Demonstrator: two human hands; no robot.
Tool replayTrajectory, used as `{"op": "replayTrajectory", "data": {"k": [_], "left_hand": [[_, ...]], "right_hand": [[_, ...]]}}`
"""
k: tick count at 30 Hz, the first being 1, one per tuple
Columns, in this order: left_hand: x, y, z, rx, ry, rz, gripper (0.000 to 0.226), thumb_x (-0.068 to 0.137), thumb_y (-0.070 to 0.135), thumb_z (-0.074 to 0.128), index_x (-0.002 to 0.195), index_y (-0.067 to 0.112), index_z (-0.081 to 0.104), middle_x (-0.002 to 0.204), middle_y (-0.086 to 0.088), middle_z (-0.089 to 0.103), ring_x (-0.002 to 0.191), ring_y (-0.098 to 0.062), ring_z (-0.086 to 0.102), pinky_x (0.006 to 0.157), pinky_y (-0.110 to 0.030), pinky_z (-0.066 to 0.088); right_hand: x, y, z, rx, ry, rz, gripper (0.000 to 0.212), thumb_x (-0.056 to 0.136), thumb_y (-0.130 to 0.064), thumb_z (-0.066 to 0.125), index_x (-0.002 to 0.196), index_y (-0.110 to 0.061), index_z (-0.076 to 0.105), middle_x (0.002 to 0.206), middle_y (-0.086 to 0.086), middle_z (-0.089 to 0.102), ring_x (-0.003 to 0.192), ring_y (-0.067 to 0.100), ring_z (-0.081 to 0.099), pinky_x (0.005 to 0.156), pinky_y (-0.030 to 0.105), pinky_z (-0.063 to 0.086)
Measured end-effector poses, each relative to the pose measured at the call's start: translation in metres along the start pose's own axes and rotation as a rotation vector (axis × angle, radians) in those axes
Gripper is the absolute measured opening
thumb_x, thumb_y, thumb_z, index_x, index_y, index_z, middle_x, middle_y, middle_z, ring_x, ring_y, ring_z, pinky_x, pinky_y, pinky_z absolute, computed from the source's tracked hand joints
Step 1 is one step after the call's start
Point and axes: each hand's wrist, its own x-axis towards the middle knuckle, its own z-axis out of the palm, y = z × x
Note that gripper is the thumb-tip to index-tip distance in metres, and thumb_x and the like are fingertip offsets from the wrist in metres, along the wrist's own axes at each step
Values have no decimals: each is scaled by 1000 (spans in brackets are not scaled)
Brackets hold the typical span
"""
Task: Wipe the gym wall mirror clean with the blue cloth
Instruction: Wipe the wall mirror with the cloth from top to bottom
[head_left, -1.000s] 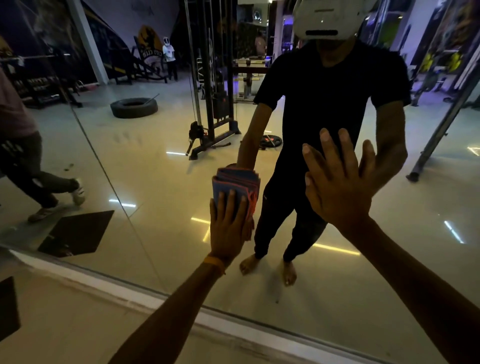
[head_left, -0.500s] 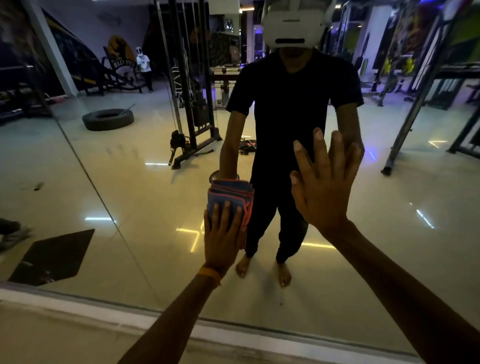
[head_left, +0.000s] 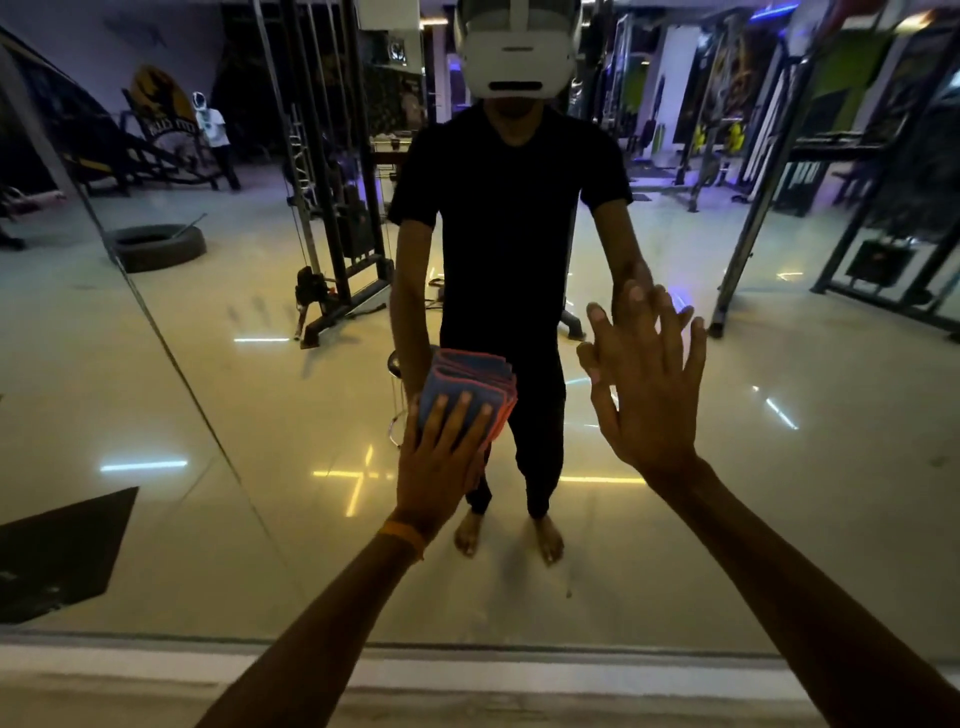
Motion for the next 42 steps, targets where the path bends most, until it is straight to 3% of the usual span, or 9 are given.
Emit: {"op": "replayTrajectory", "data": {"k": [5, 9, 12, 16, 23, 31, 34, 37, 42], "left_hand": [[90, -48, -39, -24, 103, -57, 73, 112, 40, 40, 165, 24, -7, 173, -3, -16, 159, -25, -15, 129, -49, -8], [168, -82, -61, 50, 210, -24, 68, 110, 41, 48, 164, 17, 13, 168, -12, 11, 156, -29, 0, 129, -51, -3], [70, -66, -36, 31, 79, 88, 91, 101, 33, 66, 166, 20, 3, 172, -12, 5, 159, -31, -9, 129, -56, 0], [-39, -44, -10, 22, -137, 179, 116, 82, 28, 82, 167, 21, 3, 164, -12, 28, 161, -30, 0, 127, -58, 11], [123, -100, -61, 3, 135, 20, 71, 112, 45, 34, 164, 23, -9, 172, -4, -16, 158, -25, -19, 128, -48, -14], [-22, -51, -20, 22, -136, 226, 97, 90, 26, 67, 166, 20, 7, 164, -13, 26, 160, -33, -2, 128, -53, 3], [25, -63, -33, 42, -57, 236, 88, 95, 30, 60, 165, 18, 8, 171, -14, 10, 159, -34, 5, 128, -54, 3], [109, -90, -53, 35, 125, 85, 80, 109, 40, 43, 164, 20, -10, 171, -4, -22, 159, -25, -17, 129, -50, -8], [70, -72, -34, -39, 123, 2, 85, 106, 34, 53, 165, 17, -6, 173, -2, -15, 160, -23, -10, 130, -48, -2]], "right_hand": [[7, -21, -6, 4, -4, -67, 59, 107, -41, 44, 161, -23, 28, 170, 9, 15, 159, 33, 10, 122, 68, 14], [69, -43, -13, -24, 110, -21, 63, 106, -34, 55, 161, -20, 29, 167, 17, 25, 156, 39, 20, 123, 66, 16], [80, -50, -10, -40, 113, -21, 58, 107, -32, 53, 160, -17, 33, 167, 20, 25, 156, 40, 20, 123, 65, 16], [48, -43, -1, -20, 44, -71, 58, 105, -30, 55, 159, -15, 37, 165, 22, 28, 156, 39, 19, 121, 67, 18], [56, -35, -4, -87, 82, -8, 62, 104, -32, 58, 159, -15, 35, 166, 20, 29, 155, 40, 20, 123, 63, 19], [46, -46, 14, -101, 94, 40, 62, 107, -40, 40, 161, -14, 24, 167, 22, 24, 156, 43, 18, 124, 62, 16], [47, -37, 13, -94, 116, -14, 58, 109, -42, 37, 160, -16, 27, 165, 22, 29, 155, 42, 21, 124, 61, 18], [47, -35, 16, -63, 124, 8, 57, 109, -42, 38, 159, -16, 30, 165, 22, 31, 155, 41, 22, 124, 60, 18], [47, -45, 31, -21, 155, 74, 67, 104, -40, 54, 161, -19, 24, 164, 23, 29, 153, 45, 22, 123, 64, 16]]}}
